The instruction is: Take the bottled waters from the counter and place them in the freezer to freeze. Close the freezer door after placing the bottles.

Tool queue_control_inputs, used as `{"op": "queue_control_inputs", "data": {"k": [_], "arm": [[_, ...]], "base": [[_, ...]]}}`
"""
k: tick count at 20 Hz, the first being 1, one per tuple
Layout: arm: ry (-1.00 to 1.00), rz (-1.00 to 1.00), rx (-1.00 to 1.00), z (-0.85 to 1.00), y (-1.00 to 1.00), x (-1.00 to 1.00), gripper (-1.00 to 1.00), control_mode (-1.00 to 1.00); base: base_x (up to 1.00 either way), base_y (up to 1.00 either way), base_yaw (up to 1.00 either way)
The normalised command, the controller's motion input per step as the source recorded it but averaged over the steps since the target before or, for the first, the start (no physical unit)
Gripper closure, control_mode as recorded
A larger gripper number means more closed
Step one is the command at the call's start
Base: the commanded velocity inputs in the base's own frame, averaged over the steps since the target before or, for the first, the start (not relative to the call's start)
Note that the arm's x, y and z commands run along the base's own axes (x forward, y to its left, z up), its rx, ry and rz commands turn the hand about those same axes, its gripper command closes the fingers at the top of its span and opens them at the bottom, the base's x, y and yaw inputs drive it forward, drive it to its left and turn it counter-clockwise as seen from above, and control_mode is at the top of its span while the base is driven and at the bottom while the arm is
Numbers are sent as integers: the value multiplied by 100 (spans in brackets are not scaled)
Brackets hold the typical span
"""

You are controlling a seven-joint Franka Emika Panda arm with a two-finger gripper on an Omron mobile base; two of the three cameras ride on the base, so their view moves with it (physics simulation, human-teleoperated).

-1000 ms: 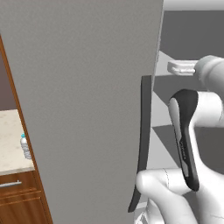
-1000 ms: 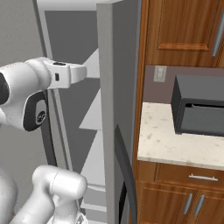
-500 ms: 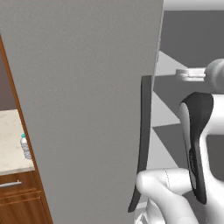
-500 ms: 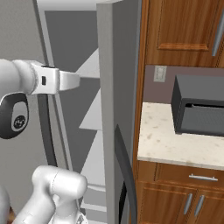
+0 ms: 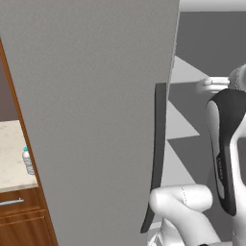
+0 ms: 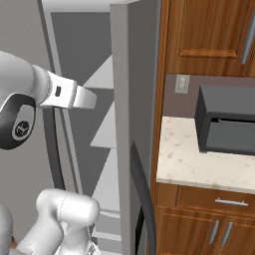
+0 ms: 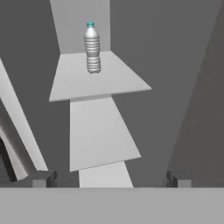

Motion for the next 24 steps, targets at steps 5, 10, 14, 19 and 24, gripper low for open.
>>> {"op": "queue_control_inputs", "data": {"k": [5,10,14,19,24], "arm": [[5,-2,2,-40,25,-49,-100,-100],[0,0,11,-48,12,-38,-100,-100],[6,6,2,-49,24,-8,-100,-100],[10,15,0,-38,36,-10,-100,-100],[15,3,0,-38,4,-14,-100,-100]], "base": [[0,0,0],[0,0,0],[0,0,0],[0,0,0],[0,0,0]]}}
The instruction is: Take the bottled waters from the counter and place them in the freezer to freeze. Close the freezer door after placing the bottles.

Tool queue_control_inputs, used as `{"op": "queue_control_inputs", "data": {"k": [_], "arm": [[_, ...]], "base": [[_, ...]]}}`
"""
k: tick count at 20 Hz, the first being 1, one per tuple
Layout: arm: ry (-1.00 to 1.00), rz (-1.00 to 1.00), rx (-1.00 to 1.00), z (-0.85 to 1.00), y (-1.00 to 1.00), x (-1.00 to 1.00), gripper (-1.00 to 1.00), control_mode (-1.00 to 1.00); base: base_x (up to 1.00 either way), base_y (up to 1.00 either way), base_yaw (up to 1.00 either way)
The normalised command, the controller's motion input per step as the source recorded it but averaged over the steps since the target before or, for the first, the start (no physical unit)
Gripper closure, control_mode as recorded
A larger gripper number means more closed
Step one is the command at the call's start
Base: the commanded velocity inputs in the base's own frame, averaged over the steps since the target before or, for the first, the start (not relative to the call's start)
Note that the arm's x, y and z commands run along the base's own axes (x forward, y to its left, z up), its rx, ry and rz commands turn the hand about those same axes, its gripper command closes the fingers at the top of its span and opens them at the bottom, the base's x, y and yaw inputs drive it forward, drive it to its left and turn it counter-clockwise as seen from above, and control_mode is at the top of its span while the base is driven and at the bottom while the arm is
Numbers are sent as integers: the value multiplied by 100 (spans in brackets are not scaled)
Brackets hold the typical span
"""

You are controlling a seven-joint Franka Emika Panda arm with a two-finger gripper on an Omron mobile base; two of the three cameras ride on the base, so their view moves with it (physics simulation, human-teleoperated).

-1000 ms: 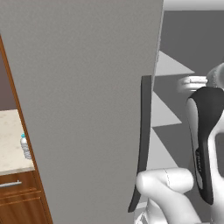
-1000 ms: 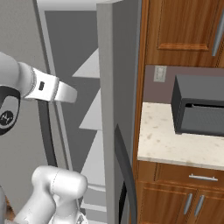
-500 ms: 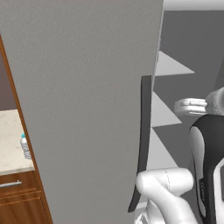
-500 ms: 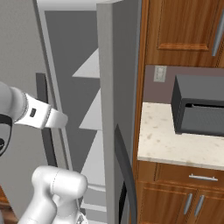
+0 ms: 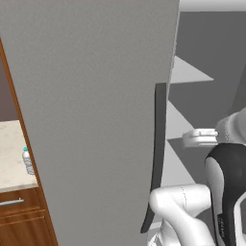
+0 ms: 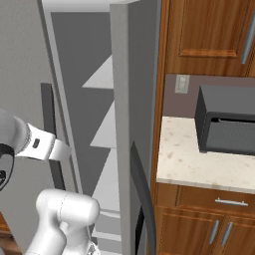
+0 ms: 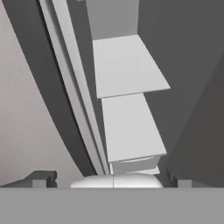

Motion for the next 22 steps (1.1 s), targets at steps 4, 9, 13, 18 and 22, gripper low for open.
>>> {"op": "queue_control_inputs", "data": {"k": [4,9,13,18,22], "arm": [[15,0,0,-43,0,0,-100,-100],[14,0,0,-31,0,0,-100,-100],[5,0,0,-1,0,0,-100,-100],[0,0,0,0,0,0,-100,-100],[0,0,0,0,0,-4,-100,-100]], "base": [[0,0,0],[0,0,0],[0,0,0],[0,0,0],[0,0,0]]}}
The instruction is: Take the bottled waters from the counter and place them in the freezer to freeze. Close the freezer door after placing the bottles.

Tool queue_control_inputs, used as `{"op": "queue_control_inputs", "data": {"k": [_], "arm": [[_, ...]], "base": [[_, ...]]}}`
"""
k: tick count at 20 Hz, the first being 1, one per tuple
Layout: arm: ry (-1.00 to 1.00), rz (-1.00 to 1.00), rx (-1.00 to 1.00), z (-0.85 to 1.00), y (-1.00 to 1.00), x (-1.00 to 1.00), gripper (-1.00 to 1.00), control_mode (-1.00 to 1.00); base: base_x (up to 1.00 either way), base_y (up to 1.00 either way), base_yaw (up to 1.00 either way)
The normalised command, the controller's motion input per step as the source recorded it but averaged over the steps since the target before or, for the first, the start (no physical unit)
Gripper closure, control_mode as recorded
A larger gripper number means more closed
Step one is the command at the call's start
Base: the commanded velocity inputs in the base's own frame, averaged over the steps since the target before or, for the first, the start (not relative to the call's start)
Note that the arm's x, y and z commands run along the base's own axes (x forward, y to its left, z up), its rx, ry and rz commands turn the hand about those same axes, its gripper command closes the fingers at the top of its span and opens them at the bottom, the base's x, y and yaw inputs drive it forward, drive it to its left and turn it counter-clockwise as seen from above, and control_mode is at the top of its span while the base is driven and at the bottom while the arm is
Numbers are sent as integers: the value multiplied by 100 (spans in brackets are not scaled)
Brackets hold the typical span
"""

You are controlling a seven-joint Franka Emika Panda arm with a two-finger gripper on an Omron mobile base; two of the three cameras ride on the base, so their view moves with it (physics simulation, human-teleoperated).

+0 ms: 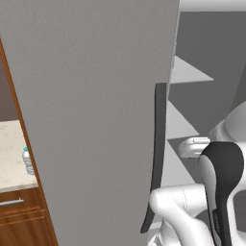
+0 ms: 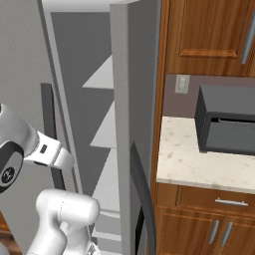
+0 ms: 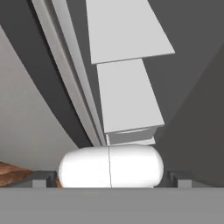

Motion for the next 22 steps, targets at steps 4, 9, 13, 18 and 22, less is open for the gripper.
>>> {"op": "queue_control_inputs", "data": {"k": [4,9,13,18,22], "arm": [[0,0,0,0,0,0,-100,100],[0,0,0,0,0,0,-100,100],[0,0,0,0,0,0,-100,100],[0,0,0,0,0,0,-100,100],[0,0,0,0,0,0,-100,100]], "base": [[-45,4,0],[-55,30,3],[-34,69,4],[-12,95,6],[0,100,3]]}}
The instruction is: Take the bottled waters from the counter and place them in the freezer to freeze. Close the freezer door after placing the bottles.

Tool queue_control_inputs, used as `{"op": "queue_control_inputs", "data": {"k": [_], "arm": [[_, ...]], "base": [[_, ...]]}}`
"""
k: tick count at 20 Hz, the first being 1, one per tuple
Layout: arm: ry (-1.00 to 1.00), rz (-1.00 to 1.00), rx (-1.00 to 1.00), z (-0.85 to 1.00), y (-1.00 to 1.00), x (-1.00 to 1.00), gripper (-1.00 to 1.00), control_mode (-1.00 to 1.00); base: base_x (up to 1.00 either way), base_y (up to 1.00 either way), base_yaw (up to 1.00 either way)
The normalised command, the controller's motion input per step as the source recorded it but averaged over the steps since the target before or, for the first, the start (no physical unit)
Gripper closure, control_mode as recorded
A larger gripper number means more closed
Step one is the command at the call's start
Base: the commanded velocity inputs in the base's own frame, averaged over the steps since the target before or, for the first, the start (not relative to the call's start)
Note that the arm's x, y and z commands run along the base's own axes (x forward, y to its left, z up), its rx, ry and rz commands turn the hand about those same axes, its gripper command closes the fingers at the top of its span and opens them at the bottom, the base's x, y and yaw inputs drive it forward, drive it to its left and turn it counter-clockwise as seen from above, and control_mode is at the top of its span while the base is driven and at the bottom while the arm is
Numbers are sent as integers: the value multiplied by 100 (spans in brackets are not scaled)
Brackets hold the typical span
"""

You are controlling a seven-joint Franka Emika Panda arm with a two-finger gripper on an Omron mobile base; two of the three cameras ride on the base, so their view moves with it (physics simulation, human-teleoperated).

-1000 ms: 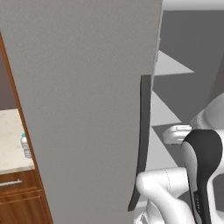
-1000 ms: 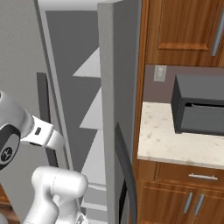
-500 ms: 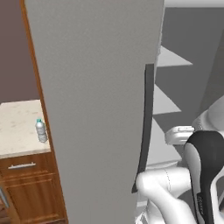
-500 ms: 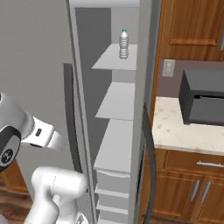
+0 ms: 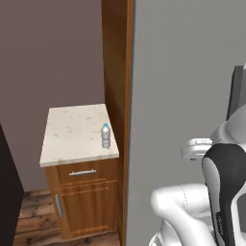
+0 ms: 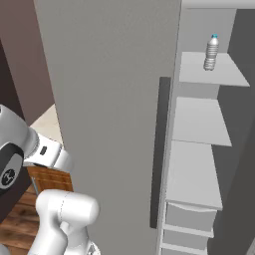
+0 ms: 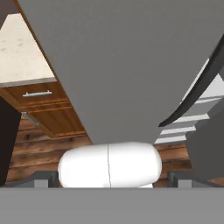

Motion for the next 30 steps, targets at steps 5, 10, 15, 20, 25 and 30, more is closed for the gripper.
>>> {"op": "queue_control_inputs", "data": {"k": [5,10,15,20,25,30], "arm": [[0,0,0,0,0,0,-100,100],[0,0,0,0,0,0,-100,100],[0,0,0,0,0,0,-100,100],[0,0,0,0,0,0,-100,100],[0,0,0,0,0,0,-100,100],[0,0,0,0,0,0,-100,100]], "base": [[0,100,0],[7,86,0],[21,68,-3],[22,50,-12],[20,37,-23],[29,47,-33]]}}
